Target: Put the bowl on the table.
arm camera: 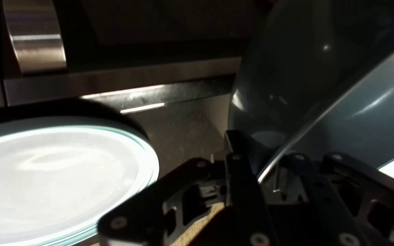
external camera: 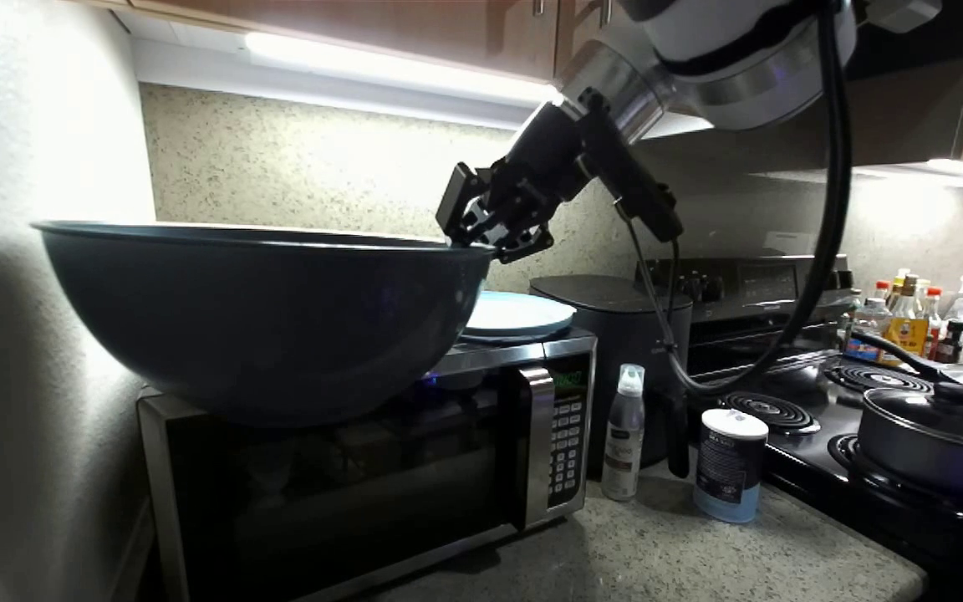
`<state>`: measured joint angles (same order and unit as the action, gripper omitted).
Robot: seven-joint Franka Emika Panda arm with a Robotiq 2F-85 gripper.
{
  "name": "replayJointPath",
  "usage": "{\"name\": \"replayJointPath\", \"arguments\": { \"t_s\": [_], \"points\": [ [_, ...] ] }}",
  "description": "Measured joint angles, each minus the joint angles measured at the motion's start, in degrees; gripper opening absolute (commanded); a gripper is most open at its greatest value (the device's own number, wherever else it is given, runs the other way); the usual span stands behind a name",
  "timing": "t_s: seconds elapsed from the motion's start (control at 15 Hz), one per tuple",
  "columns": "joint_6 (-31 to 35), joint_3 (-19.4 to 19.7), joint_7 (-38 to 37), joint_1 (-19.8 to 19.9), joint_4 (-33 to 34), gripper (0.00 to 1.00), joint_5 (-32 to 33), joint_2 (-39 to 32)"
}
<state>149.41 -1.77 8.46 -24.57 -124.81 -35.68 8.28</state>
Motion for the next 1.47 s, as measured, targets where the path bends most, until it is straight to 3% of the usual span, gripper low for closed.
{"name": "replayJointPath", "arguments": {
  "t_s": [0.33, 0.67, 1.47],
  "points": [
    [-19.2, -1.5, 0.1, 5.0, -3.2, 0.08, 0.8, 8.6],
    [-30.0, -1.5, 0.1, 8.3, -5.4, 0.08, 2.2, 12.6],
    [-31.6, -1.8, 0.0, 11.6, -6.2, 0.08, 2.3, 2.7]
  ]
}}
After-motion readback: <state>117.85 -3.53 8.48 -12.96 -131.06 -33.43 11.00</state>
